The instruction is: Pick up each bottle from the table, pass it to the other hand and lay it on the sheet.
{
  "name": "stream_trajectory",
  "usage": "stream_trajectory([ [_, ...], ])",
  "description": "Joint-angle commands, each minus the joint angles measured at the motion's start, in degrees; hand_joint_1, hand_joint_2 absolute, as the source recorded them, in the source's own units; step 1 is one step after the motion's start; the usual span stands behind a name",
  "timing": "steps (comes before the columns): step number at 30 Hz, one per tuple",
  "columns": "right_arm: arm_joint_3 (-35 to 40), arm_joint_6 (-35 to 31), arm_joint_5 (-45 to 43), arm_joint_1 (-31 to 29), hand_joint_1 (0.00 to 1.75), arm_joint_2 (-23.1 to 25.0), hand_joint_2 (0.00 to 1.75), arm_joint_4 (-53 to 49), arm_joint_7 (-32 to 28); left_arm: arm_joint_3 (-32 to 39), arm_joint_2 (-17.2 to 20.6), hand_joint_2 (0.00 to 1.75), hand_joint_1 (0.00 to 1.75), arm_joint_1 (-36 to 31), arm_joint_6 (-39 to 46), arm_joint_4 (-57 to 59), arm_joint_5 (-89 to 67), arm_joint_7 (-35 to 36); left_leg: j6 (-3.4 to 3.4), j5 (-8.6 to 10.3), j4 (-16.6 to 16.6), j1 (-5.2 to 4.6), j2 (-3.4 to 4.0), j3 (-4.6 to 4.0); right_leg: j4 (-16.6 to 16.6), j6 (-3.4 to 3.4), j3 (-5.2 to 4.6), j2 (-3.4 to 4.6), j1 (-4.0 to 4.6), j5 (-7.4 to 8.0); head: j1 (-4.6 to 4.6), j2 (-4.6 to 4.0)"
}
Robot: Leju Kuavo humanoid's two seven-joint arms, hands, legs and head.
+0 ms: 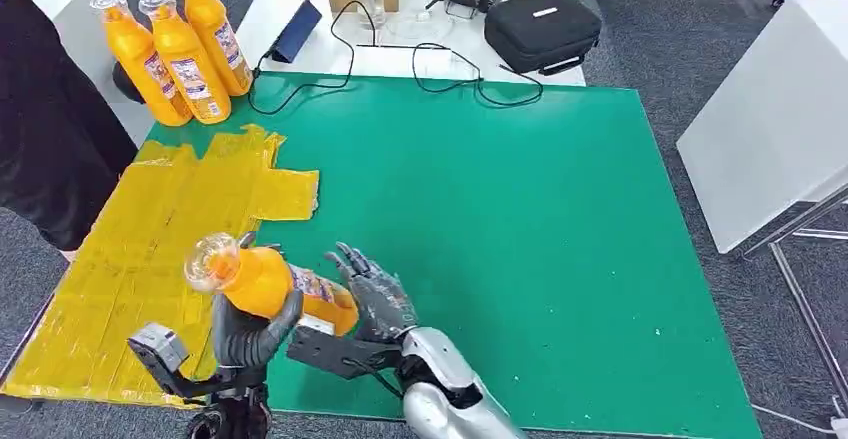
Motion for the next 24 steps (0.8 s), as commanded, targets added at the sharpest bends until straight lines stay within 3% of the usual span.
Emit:
stream_trajectory([
  [1, -4.5, 1.7, 0.6, 3.4, 0.0, -5.1, 0.0, -11.8, 0.3, 4.0, -0.3, 1.75, 1.75, -0.7, 0.6, -2.3, -1.4, 0.6, -0.15, -0.27, 0.2, 0.07, -0.13, 0.4, 0.2, -0.16, 0.43, -0.21, 0.09, -0.27, 0.0, 0.0],
  [5, -4.5, 1.7, 0.6, 3.4, 0.0, -5.1, 0.0, -11.8, 0.3, 4.0, -0.3, 1.75, 1.75, -0.7, 0.6, -2.3, -1.4, 0.6, -0.1, -0.08, 0.0, 0.03, -0.07, 0.21, 0.0, -0.09, 0.21, -0.13, 0.04, -0.09, 0.0, 0.0],
  [6, -4.6, 0.8, 1.2, 3.4, 0.0, -4.9, 0.0, -11.4, -0.2, 4.1, -0.5, 1.75, 1.75, -0.7, 1.6, -2.3, -2.4, 0.2, -0.21, -0.35, 0.3, 0.07, -0.08, 0.51, 0.3, -0.21, 0.49, -0.19, 0.1, -0.35, 0.0, 0.0],
  [11, -11.1, 0.3, 2.7, 9.1, 0.0, -7.5, 0.0, -26.8, -1.4, 10.3, -0.6, 1.75, 1.75, -2.0, 19.8, -5.3, -18.7, -3.3, -0.12, -0.08, 0.1, 0.06, -0.16, 0.15, 0.1, -0.07, 0.18, -0.23, 0.07, -0.11, 0.0, 0.0],
  [15, -13.5, 1.3, 3.3, 11.1, 0.0, -7.7, 0.0, -30.9, -2.8, 9.9, 0.8, 1.75, 1.75, -6.5, 40.0, -0.1, -44.0, -2.5, -0.11, -0.02, 0.0, 0.05, -0.21, 0.14, 0.1, -0.06, 0.17, -0.26, 0.06, -0.09, 0.02, 0.0],
  [17, -13.0, 1.8, 1.8, 10.8, 0.0, -8.7, 0.0, -30.8, -3.8, 13.2, -0.3, 1.75, 1.75, -9.6, 41.2, 2.8, -56.7, -1.3, -0.17, -0.14, 0.1, 0.06, -0.37, 0.38, 0.2, -0.13, 0.43, -0.45, 0.08, -0.26, 0.0, 0.0],
  [22, -11.3, 2.6, -2.7, 7.2, 0.0, -8.9, 0.0, -26.4, -6.8, 28.2, -5.2, 1.75, 1.75, -17.1, 41.2, 14.6, -80.2, -6.2, -0.13, 0.03, 0.0, 0.03, -0.23, 0.32, 0.0, -0.11, 0.36, -0.17, 0.03, -0.04, 0.0, 0.0],
  [24, -10.9, 2.8, -3.3, 6.1, 0.0, -8.9, 0.0, -25.7, -6.8, 29.3, -5.0, 1.75, 1.75, -18.4, 41.2, 18.6, -83.9, -5.2, -0.19, 0.07, 0.0, 0.0, -0.06, 0.35, 0.0, -0.08, 0.31, 0.0, 0.0, 0.08, 0.0, 0.0],
])
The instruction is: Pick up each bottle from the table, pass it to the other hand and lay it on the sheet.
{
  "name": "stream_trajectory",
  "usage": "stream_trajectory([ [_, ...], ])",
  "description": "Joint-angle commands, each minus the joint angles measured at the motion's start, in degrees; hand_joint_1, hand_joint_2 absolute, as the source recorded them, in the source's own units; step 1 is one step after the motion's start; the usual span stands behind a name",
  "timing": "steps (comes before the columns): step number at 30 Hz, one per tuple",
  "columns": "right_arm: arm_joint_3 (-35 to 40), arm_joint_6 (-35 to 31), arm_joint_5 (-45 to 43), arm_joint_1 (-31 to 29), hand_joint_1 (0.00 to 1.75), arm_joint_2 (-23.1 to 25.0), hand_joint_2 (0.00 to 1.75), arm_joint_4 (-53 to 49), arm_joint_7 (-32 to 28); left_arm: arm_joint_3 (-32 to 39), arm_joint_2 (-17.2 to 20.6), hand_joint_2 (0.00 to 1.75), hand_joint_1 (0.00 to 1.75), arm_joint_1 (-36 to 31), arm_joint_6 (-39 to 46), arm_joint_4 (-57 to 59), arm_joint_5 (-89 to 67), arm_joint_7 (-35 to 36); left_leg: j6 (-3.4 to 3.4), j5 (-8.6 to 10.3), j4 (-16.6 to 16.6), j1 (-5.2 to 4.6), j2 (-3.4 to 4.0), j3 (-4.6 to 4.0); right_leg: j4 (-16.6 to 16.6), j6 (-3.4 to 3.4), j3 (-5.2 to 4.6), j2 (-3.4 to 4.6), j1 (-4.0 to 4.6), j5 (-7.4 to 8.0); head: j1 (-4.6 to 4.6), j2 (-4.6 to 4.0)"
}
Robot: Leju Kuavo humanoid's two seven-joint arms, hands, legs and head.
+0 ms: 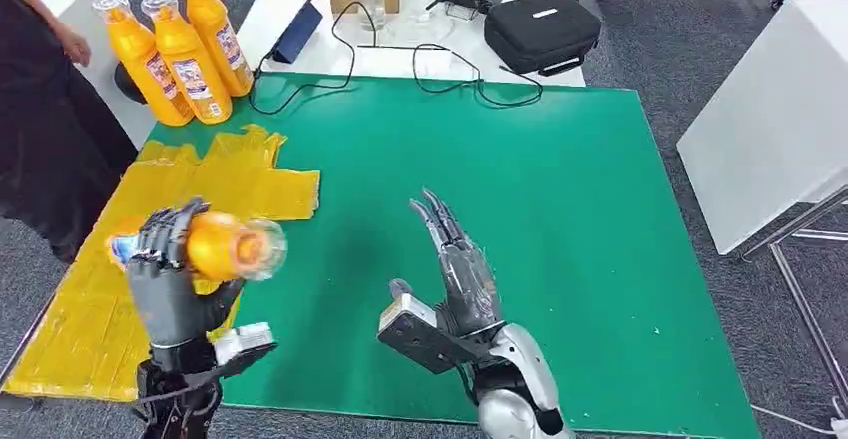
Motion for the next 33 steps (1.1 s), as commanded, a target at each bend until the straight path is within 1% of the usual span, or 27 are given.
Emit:
stream_trajectory([
  [1, 0.2, 1.1, -2.9, -3.9, 0.0, -2.7, 0.0, 1.8, -1.5, 17.1, -4.5, 1.75, 1.75, -10.3, 2.0, 18.6, -18.6, -1.9, -0.17, -0.12, 0.0, 0.04, 0.16, 0.37, 0.0, -0.14, 0.3, 0.07, 0.06, -0.03, 0.0, 0.0],
  [3, 0.2, 1.1, -2.9, -3.9, 0.0, -2.7, 0.0, 1.8, -1.5, 17.1, -4.5, 1.75, 1.75, -10.3, 2.0, 18.6, -18.6, -1.9, -0.11, 0.05, 0.0, 0.0, 0.0, 0.17, 0.0, -0.01, 0.12, -0.06, 0.01, 0.08, 0.0, 0.0],
  [5, 0.2, 1.1, -2.9, -3.9, 0.0, -2.7, 0.0, 1.8, -1.5, 17.1, -4.5, 1.75, 1.75, -10.3, 2.0, 18.6, -18.6, -1.9, -0.21, -0.1, 0.1, 0.05, -0.01, 0.37, 0.1, -0.12, 0.3, -0.12, 0.08, -0.06, -0.02, 0.0],
  [6, 0.1, 1.0, -3.4, -3.9, 0.0, -2.8, 0.0, 1.6, -1.8, 16.8, -4.4, 1.75, 1.75, -10.6, 2.0, 19.9, -19.4, -1.1, -0.17, -0.02, 0.0, 0.05, -0.01, 0.26, 0.0, -0.07, 0.2, -0.13, 0.07, 0.01, 0.0, 0.0],
  [7, 0.4, 1.0, -3.6, -4.1, 0.0, -2.9, 0.0, 1.7, -1.6, 16.6, -3.4, 1.75, 1.75, -10.6, 2.0, 21.7, -19.4, -0.7, -0.21, -0.1, 0.1, 0.07, 0.02, 0.36, 0.1, -0.11, 0.3, -0.15, 0.1, -0.07, 0.0, 0.0],
  [8, 0.5, 1.1, -4.0, -4.6, 0.0, -3.5, 0.0, 1.7, -1.4, 13.9, -2.4, 1.75, 1.75, -11.0, 2.0, 23.0, -23.9, 3.8, -0.23, -0.14, 0.1, 0.08, 0.01, 0.41, 0.1, -0.13, 0.36, -0.17, 0.11, -0.12, -0.02, 0.0],
  [9, 0.6, 1.0, -4.9, -4.7, 0.0, -3.7, 0.0, 1.7, -1.4, 11.5, -1.1, 1.75, 1.75, -11.0, 2.0, 24.7, -25.2, 6.8, -0.15, 0.03, 0.0, 0.02, -0.01, 0.27, 0.0, -0.05, 0.22, -0.15, 0.04, 0.02, 0.0, 0.0],
  [10, 0.6, 1.4, -5.7, -5.5, 0.0, -4.0, 0.0, 1.8, -1.3, 8.3, 0.5, 1.75, 1.75, -11.4, 2.0, 27.7, -26.1, 10.4, -0.18, -0.04, 0.0, 0.04, 0.01, 0.35, 0.1, -0.08, 0.31, -0.14, 0.07, -0.03, 0.0, 0.0],
  [12, 0.4, 1.8, -6.0, -6.3, 0.0, -3.8, 0.0, 2.2, -1.0, 6.8, 1.2, 1.75, 1.75, -12.6, 2.0, 31.8, -25.2, 11.7, -0.22, -0.12, 0.1, 0.05, -0.03, 0.47, 0.1, -0.13, 0.43, -0.21, 0.08, -0.12, -0.02, 0.0],
  [13, 0.3, 2.1, -6.1, -6.6, 0.0, -3.5, 0.0, 2.4, -0.8, 6.6, 1.3, 1.75, 1.75, -13.7, 2.0, 36.4, -23.2, 11.6, -0.15, 0.06, 0.0, 0.0, -0.02, 0.24, 0.0, -0.05, 0.19, -0.15, 0.01, 0.04, 0.0, 0.0],
  [14, 0.3, 2.5, -6.1, -7.1, 0.0, -3.5, 0.0, 2.5, -0.1, 6.2, 2.5, 1.75, 1.75, -14.3, 2.0, 38.1, -21.1, 10.8, -0.17, 0.04, 0.0, 0.0, -0.03, 0.28, 0.1, -0.06, 0.25, -0.17, 0.02, 0.01, 0.0, 0.0],
  [15, 0.2, 2.8, -6.4, -7.4, 0.0, -3.1, 0.0, 2.9, -0.5, 6.4, 1.5, 1.75, 1.69, -15.0, 2.0, 39.9, -22.3, 11.7, -0.2, -0.04, 0.1, 0.04, -0.01, 0.33, 0.1, -0.1, 0.29, -0.16, 0.06, -0.04, 0.0, 0.0],
  [16, 0.2, 3.1, -6.4, -7.8, 0.0, -2.7, 0.0, 3.1, -0.4, 7.3, 0.9, 1.75, 1.26, -16.2, 2.0, 42.2, -22.9, 11.6, -0.14, 0.1, -0.1, -0.02, -0.01, 0.21, 0.0, -0.04, 0.17, -0.14, -0.01, 0.07, 0.0, 0.0],
  [17, 0.1, 3.2, -6.4, -8.2, 0.0, -2.4, 0.0, 3.5, -0.3, 7.3, 1.3, 0.0, 0.0, -16.2, 2.0, 43.8, -22.2, 11.6, -0.18, 0.06, 0.0, 0.0, -0.04, 0.27, 0.0, -0.07, 0.24, -0.17, 0.02, 0.03, 0.0, 0.0],
  [18, 0.1, 3.3, -6.5, -8.5, 0.0, -2.2, 0.0, 3.7, -0.3, 7.1, 1.6, 0.0, 0.0, -16.5, 2.0, 45.0, -22.3, 12.2, -0.21, -0.01, 0.0, 0.03, -0.03, 0.34, 0.1, -0.11, 0.3, -0.17, 0.05, -0.02, 0.0, 0.0],
  [19, 0.1, 3.7, -6.8, -9.0, 0.0, -1.8, 0.0, 4.1, 0.2, 5.8, 2.4, 0.0, 0.0, -17.1, 2.0, 47.1, -22.1, 14.1, -0.16, 0.06, 0.0, 0.0, 0.03, 0.22, 0.0, -0.05, 0.17, -0.06, 0.01, 0.06, 0.0, 0.0],
  [21, 0.2, 4.5, -6.8, -9.8, 0.0, -1.5, 0.0, 4.6, 0.2, 3.6, 3.9, 0.0, 0.0, -18.4, 2.0, 51.0, -24.2, 18.9, -0.21, -0.03, 0.0, 0.05, 0.08, 0.33, 0.1, -0.12, 0.27, -0.03, 0.06, 0.0, 0.0, 0.0],
  [22, 0.3, 5.1, -6.9, -10.3, 0.0, -1.3, 0.0, 4.9, 0.3, 3.0, 4.6, 0.0, 0.0, -20.9, 2.0, 58.1, -24.8, 23.0, -0.14, 0.08, 0.0, -0.01, 0.02, 0.21, 0.0, -0.05, 0.16, -0.07, 0.0, 0.07, 0.0, 0.0],
  [23, 0.3, 5.6, -7.0, -10.7, 0.0, -1.0, 0.0, 5.1, 0.3, 2.0, 5.4, 0.0, 0.0, -21.0, 2.0, 58.0, -24.7, 23.8, -0.2, -0.02, 0.0, 0.03, 0.05, 0.32, 0.1, -0.11, 0.26, -0.07, 0.05, -0.01, 0.0, 0.0],
  [24, 0.2, 5.9, -7.1, -10.9, 0.0, -0.8, 0.0, 5.1, 0.4, 2.2, 5.7, 0.0, 0.0, -20.3, 2.0, 56.7, -23.2, 22.8, -0.24, -0.05, 0.1, 0.04, 0.02, 0.39, 0.2, -0.15, 0.32, -0.11, 0.06, -0.06, 0.0, 0.0],
  [26, 0.2, 6.7, -7.4, -11.0, 0.0, -0.8, 0.0, 4.9, 0.6, 1.8, 6.8, 0.0, 0.0, -19.5, 2.0, 55.6, -23.5, 24.0, -0.21, -0.06, 0.1, 0.06, 0.16, 0.34, 0.1, -0.11, 0.25, 0.05, 0.08, -0.01, 0.0, 0.0],
  [27, 0.2, 6.9, -7.4, -11.1, 0.0, -0.8, 0.0, 4.9, 0.6, 1.6, 6.9, 0.0, 0.0, -19.5, 2.0, 56.1, -23.3, 24.3, -0.14, 0.05, 0.0, 0.04, 0.16, 0.15, 0.1, -0.04, 0.08, 0.07, 0.05, 0.09, 0.0, 0.0],
  [28, 0.1, 7.2, -7.6, -11.2, 0.0, -0.7, 0.0, 5.3, 0.5, 1.3, 7.4, 0.0, 0.0, -19.2, 2.0, 55.9, -24.0, 25.7, -0.2, -0.07, 0.1, 0.07, 0.22, 0.31, 0.2, -0.1, 0.21, 0.1, 0.09, -0.01, -0.02, 0.0],
  [30, -0.1, 7.3, -7.6, -11.3, 0.0, -0.4, 0.0, 6.2, 0.4, 1.4, 7.6, 0.0, 0.0, -18.4, 2.0, 54.1, -24.5, 26.6, -0.17, 0.0, 0.0, 0.06, 0.18, 0.24, 0.1, -0.07, 0.15, 0.03, 0.07, 0.03, 0.0, 0.0],
  [31, -0.3, 7.3, -7.5, -11.3, 0.0, -0.2, 0.0, 6.7, 0.2, 2.2, 7.4, 0.0, 0.0, -17.0, 2.0, 49.9, -25.8, 27.7, -0.19, -0.06, 0.1, 0.07, 0.18, 0.3, 0.2, -0.11, 0.2, 0.03, 0.09, -0.03, 0.0, 0.0],
  [32, -0.3, 7.4, -7.5, -11.3, 0.0, -0.1, 0.0, 6.8, 0.2, 2.5, 7.3, 0.0, 0.0, -16.7, 2.0, 48.9, -25.9, 27.7, -0.24, -0.16, 0.2, 0.09, 0.19, 0.4, 0.3, -0.15, 0.29, 0.03, 0.11, -0.12, 0.0, 0.0],
  [33, -0.3, 7.4, -7.5, -11.3, 0.0, -0.1, 0.0, 6.8, 0.2, 2.5, 7.3, 0.0, 0.0, -16.7, 2.0, 48.9, -25.9, 27.7, -0.16, 0.0, 0.0, 0.07, 0.23, 0.2, 0.1, -0.07, 0.11, 0.11, 0.08, 0.05, 0.0, 0.0],
])
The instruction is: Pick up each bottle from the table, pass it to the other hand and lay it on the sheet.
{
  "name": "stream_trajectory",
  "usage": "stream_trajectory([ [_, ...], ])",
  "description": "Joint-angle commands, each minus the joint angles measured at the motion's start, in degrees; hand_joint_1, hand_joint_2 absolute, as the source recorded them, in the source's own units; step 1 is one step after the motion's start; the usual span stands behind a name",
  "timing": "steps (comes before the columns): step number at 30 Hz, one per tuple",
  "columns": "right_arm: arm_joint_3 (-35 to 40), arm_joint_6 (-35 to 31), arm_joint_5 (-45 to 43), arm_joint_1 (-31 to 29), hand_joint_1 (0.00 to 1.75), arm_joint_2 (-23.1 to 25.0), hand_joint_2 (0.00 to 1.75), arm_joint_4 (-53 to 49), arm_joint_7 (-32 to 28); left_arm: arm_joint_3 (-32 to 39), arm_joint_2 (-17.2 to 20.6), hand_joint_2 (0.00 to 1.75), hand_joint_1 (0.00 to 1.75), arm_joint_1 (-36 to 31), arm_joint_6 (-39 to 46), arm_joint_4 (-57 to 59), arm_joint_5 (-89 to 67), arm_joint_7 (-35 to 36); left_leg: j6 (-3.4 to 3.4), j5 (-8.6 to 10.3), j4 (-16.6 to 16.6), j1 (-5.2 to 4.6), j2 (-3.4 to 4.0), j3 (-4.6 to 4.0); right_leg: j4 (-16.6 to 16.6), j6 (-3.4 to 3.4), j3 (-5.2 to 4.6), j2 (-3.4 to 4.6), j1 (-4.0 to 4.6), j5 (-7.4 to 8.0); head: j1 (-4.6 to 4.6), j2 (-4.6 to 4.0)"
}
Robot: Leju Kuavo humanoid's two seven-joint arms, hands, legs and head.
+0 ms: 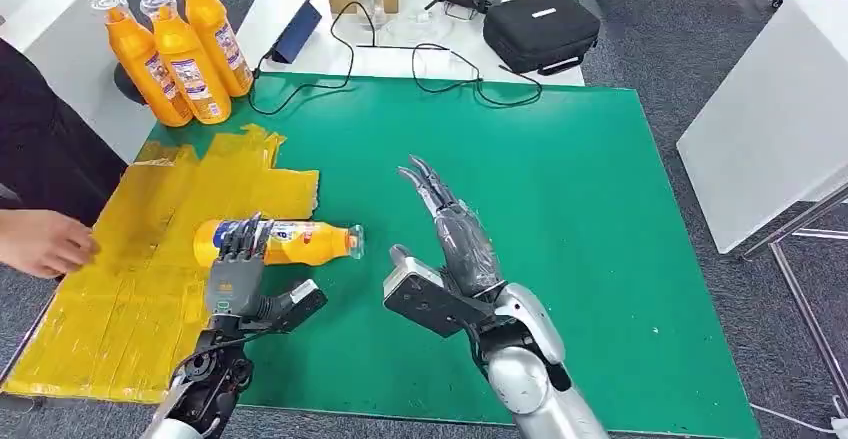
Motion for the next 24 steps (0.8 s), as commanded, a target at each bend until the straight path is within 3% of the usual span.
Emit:
stream_trajectory([
  [1, -0.2, 0.7, -0.3, -2.9, 0.0, 0.4, 0.0, 5.3, -0.1, -1.2, 2.8, 0.0, 0.0, 0.3, 1.8, 0.1, -2.0, 2.8, -0.14, -0.22, 0.1, 0.07, 0.13, 0.33, 0.1, -0.15, 0.29, 0.06, 0.09, -0.15, 0.0, 0.0],
  [4, -0.5, 0.7, -0.1, -2.7, 0.0, 0.7, 0.0, 5.6, -0.3, 3.5, 0.9, 0.0, 0.0, 2.6, 1.8, -9.0, 0.3, -1.4, -0.16, -0.25, 0.2, 0.07, 0.12, 0.34, 0.1, -0.17, 0.3, 0.04, 0.09, -0.18, 0.0, 0.0],
  [6, -1.1, 0.3, 0.4, -2.0, 0.0, 0.9, 0.0, 5.1, -0.9, 13.0, -4.4, 0.0, 0.0, 2.8, 1.8, -15.3, 14.5, -18.1, -0.13, -0.21, 0.2, 0.09, 0.06, 0.19, 0.1, -0.14, 0.19, 0.01, 0.11, -0.14, 0.0, 0.0],
  [7, -1.6, -0.4, 0.6, -1.1, 0.0, 0.9, 0.0, 4.3, -1.8, 10.7, -5.1, 0.0, 0.0, 2.8, 1.3, -15.2, 26.5, -24.9, -0.16, -0.28, 0.3, 0.11, 0.08, 0.25, 0.2, -0.16, 0.24, 0.01, 0.13, -0.2, 0.0, 0.0],
  [8, -2.2, -1.5, -0.1, 0.3, 0.0, 0.7, 0.0, 3.2, -4.4, 6.0, -4.8, 0.0, 0.0, 5.9, -3.0, -23.2, 44.2, -28.7, -0.16, -0.35, 0.4, 0.12, -0.05, 0.24, 0.3, -0.17, 0.27, -0.13, 0.14, -0.29, 0.0, 0.0],
  [9, -3.1, -2.7, -1.5, 2.2, 0.0, 0.4, 0.0, 2.0, -7.2, 0.0, -4.3, 0.0, 0.0, 12.3, -6.8, -37.3, 53.8, -25.8, -0.11, -0.19, 0.2, 0.09, -0.18, 0.16, 0.1, -0.11, 0.21, -0.24, 0.1, -0.2, -0.02, 0.0],
  [10, -3.3, -2.8, -1.5, 2.9, 0.0, 0.1, 0.0, 1.5, -7.6, -3.0, -3.6, 0.0, 0.0, 14.7, -5.8, -42.4, 52.9, -21.5, -0.05, -0.12, 0.1, 0.06, -0.13, 0.06, 0.0, -0.06, 0.1, -0.15, 0.06, -0.12, 0.0, 0.0],
  [11, -3.7, -3.5, -2.5, 3.6, 0.0, 0.1, 0.0, 1.2, -9.1, -5.4, -3.2, 0.0, 0.0, 16.6, -7.9, -46.7, 59.3, -22.4, -0.06, -0.2, 0.1, 0.07, -0.09, 0.14, 0.1, -0.08, 0.19, -0.11, 0.08, -0.18, 0.02, 0.0],
  [12, -4.0, -5.2, -5.8, 5.1, 0.0, 0.2, 0.0, 0.5, -14.0, -9.4, -2.4, 0.0, 0.0, 19.2, -15.6, -51.8, 73.6, -25.8, -0.08, -0.35, 0.3, 0.1, -0.02, 0.19, 0.1, -0.1, 0.26, -0.05, 0.12, -0.29, 0.0, 0.0],
  [13, -3.8, -5.6, -6.0, 5.8, 0.0, -0.1, 0.0, 0.5, -14.6, -11.1, -2.4, 0.0, 0.0, 20.6, -14.9, -53.7, 73.5, -25.5, -0.08, -0.22, 0.1, 0.08, 0.1, 0.11, 0.0, -0.08, 0.11, 0.05, 0.09, -0.14, 0.0, 0.0],
  [14, -4.3, -8.8, -7.9, 7.6, 0.0, 0.4, 0.0, -0.1, -18.8, -15.5, -1.1, 0.0, 0.0, 22.7, -21.1, -56.2, 80.8, -27.1, -0.14, -0.38, 0.2, 0.05, 0.11, 0.24, 0.1, -0.1, 0.19, -0.01, 0.08, -0.28, -0.04, 0.0],
  [18, -3.1, -13.9, -11.6, 9.7, 0.0, -0.2, 0.0, 0.1, -24.3, -24.6, -0.1, 0.0, 0.0, 24.9, -22.9, -55.0, 82.9, -29.6, -0.08, -0.26, 0.1, 0.0, -0.25, 0.17, 0.0, 0.0, 0.21, -0.2, 0.01, -0.34, 0.0, 0.0],
  [21, -2.9, -14.0, -11.7, 9.5, 0.0, -0.2, 0.0, 0.3, -24.3, -24.5, 0.1, 0.0, 0.0, 24.6, -22.7, -54.5, 83.1, -29.8, -0.13, -0.37, 0.1, -0.02, -0.11, 0.19, 0.1, 0.01, 0.21, -0.07, -0.01, -0.37, 0.0, 0.0],
  [24, -3.4, -16.6, -12.0, 10.8, 0.0, 0.3, 0.0, -0.1, -25.1, -25.9, -0.2, 0.0, 0.0, 23.9, -27.8, -53.5, 85.1, -29.6, -0.16, -0.38, 0.1, 0.01, -0.12, 0.21, 0.1, -0.04, 0.21, -0.09, 0.03, -0.37, 0.0, 0.0],
])
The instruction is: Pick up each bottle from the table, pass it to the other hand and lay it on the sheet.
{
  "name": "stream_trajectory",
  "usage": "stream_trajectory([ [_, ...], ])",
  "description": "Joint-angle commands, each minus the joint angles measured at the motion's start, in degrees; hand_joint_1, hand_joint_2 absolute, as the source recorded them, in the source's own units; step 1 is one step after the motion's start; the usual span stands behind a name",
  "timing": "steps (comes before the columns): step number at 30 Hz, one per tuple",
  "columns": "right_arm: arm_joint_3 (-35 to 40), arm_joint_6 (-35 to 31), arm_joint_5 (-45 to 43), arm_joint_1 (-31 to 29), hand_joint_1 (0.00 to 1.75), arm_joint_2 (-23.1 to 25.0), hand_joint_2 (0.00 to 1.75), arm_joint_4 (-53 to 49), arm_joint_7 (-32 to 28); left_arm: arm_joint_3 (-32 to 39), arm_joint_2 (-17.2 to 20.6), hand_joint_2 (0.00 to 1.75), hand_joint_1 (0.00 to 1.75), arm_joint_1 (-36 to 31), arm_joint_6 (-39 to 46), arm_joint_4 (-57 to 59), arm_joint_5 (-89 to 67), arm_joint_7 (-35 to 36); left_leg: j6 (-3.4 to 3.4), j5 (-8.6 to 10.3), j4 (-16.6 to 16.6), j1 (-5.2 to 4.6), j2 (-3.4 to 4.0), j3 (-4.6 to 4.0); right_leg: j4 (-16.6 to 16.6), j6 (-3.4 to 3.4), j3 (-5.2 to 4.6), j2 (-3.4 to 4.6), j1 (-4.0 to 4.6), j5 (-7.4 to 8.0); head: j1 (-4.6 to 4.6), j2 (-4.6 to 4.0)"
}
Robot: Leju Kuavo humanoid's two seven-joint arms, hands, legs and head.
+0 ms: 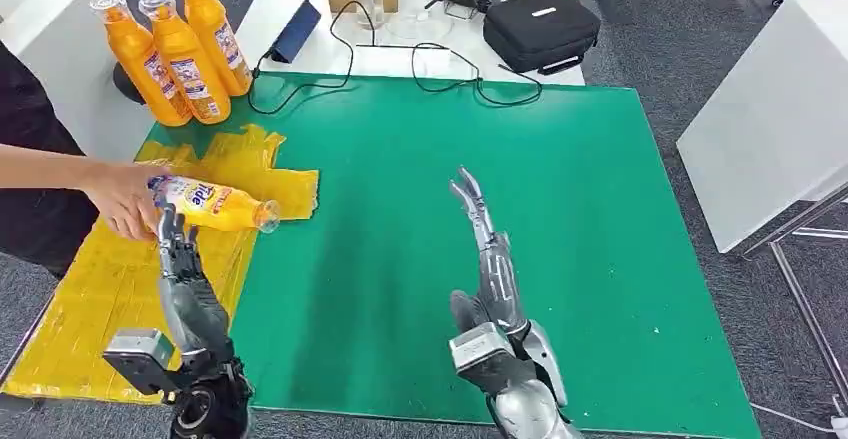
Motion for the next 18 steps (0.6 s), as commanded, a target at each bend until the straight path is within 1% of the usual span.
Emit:
stream_trajectory([
  [1, -0.5, -4.1, -0.3, 2.5, 0.0, -0.7, 0.0, -0.2, -1.3, -9.2, 1.5, 0.0, 0.0, 0.9, -5.0, -1.9, 1.9, -0.2, -0.11, -0.07, 0.0, 0.06, -0.07, 0.18, 0.0, -0.14, 0.18, -0.12, 0.08, -0.08, 0.0, 0.0],
  [2, -0.8, -6.6, 2.1, 3.9, 0.0, -0.3, 0.0, 0.0, -0.1, -10.7, 0.5, 0.0, 0.0, 0.1, -8.9, -0.8, 2.2, 1.1, -0.15, -0.15, 0.1, 0.05, -0.14, 0.32, 0.1, -0.21, 0.32, -0.23, 0.08, -0.21, 0.0, 0.0],
  [3, -1.1, -7.4, 2.3, 4.6, 0.0, -0.1, 0.0, 0.0, 0.1, -11.3, 0.3, 0.0, 0.0, -0.5, -9.4, 0.1, 1.2, 1.8, -0.12, -0.06, 0.0, 0.05, -0.19, 0.24, 0.0, -0.2, 0.26, -0.27, 0.07, -0.16, 0.0, 0.0],
  [4, -2.1, -9.6, 3.3, 5.7, 0.0, 0.7, 0.0, 0.0, -0.1, -12.3, -0.1, 0.0, 0.0, -1.1, -12.7, 0.9, 0.7, 2.6, -0.15, -0.1, 0.1, 0.09, -0.22, 0.31, 0.1, -0.23, 0.34, -0.31, 0.11, -0.22, 0.02, 0.0],
  [5, -2.3, -10.1, 3.4, 6.1, 0.0, 0.7, 0.0, -0.1, -0.2, -12.4, -0.8, 0.0, 0.0, -1.4, -13.3, 1.6, 0.2, 2.5, -0.15, -0.1, 0.1, 0.07, -0.31, 0.36, 0.1, -0.24, 0.41, -0.41, 0.09, -0.26, 0.02, 0.0],
  [6, -2.5, -11.0, 1.1, 6.6, 0.0, 0.9, 0.0, -0.3, -2.0, -12.5, -1.5, 0.0, 0.0, -1.5, -15.1, 2.2, -0.9, 2.4, -0.15, -0.15, 0.1, 0.07, -0.25, 0.39, 0.1, -0.25, 0.43, -0.36, 0.1, -0.28, 0.02, 0.0],
  [7, -2.4, -10.9, 0.7, 6.7, 0.0, 0.8, 0.0, -0.2, -2.3, -12.6, -1.5, 0.0, 0.0, -1.6, -16.1, 2.4, -0.9, 2.4, -0.08, -0.01, 0.0, 0.05, -0.15, 0.26, 0.0, -0.2, 0.27, -0.23, 0.06, -0.11, 0.0, 0.0],
  [8, -2.0, -9.2, -2.3, 6.8, 0.0, 0.7, 0.0, 0.2, -3.1, -12.1, -2.5, 0.0, 0.0, -1.7, -17.4, 3.5, -0.7, 2.6, -0.11, -0.1, 0.0, 0.05, -0.16, 0.39, 0.1, -0.2, 0.39, -0.26, 0.07, -0.17, 0.0, 0.0],
  [9, -1.9, -8.9, -2.6, 6.7, 0.0, 0.8, 0.0, 0.5, -3.1, -12.1, -2.7, 0.0, 0.0, -1.7, -17.8, 3.7, -0.8, 2.6, -0.13, -0.19, 0.1, 0.06, -0.14, 0.46, 0.1, -0.19, 0.47, -0.25, 0.08, -0.22, 0.02, 0.0],
  [10, -0.8, -7.2, -2.6, 5.9, 0.0, 0.7, 0.0, 2.1, -2.8, -12.1, -3.0, 0.0, 0.0, -2.0, -18.5, 4.6, -1.3, 3.0, -0.08, -0.03, 0.0, 0.05, -0.11, 0.3, 0.0, -0.14, 0.31, -0.19, 0.07, -0.06, 0.0, 0.0],
  [12, -0.2, -7.0, -2.4, 4.7, 0.0, 1.3, 0.0, 4.4, -2.6, -11.0, -3.2, 0.0, 0.0, -2.1, -18.2, 4.8, -2.8, 3.0, -0.13, -0.16, 0.1, 0.06, -0.02, 0.47, 0.0, -0.19, 0.46, -0.12, 0.09, -0.14, 0.02, 0.0],
  [14, -0.5, -6.9, -2.8, 4.6, 0.0, 1.3, 0.0, 4.5, -2.4, -10.4, -3.0, 0.0, 0.0, -1.7, -17.6, 4.0, -3.7, 2.9, -0.2, -0.27, 0.2, 0.07, 0.03, 0.58, 0.2, -0.25, 0.55, -0.1, 0.11, -0.23, 0.02, 0.0],
  [16, -2.3, -6.7, -3.9, 5.3, 0.0, 0.8, 0.0, 2.8, -2.1, -7.9, -3.0, 0.0, 0.0, -0.2, -16.9, 1.2, -5.2, 2.5, -0.11, -0.01, 0.0, 0.05, -0.01, 0.28, 0.0, -0.16, 0.26, -0.08, 0.07, 0.0, 0.02, 0.0],
  [18, -2.8, -6.1, -4.1, 5.5, 0.0, 0.5, 0.0, 2.1, -2.1, -7.3, -2.8, 0.0, 0.0, 0.3, -17.6, 0.4, -5.2, 2.8, -0.17, -0.16, 0.1, 0.09, 0.04, 0.41, 0.1, -0.23, 0.38, -0.06, 0.12, -0.12, 0.0, 0.0],
])
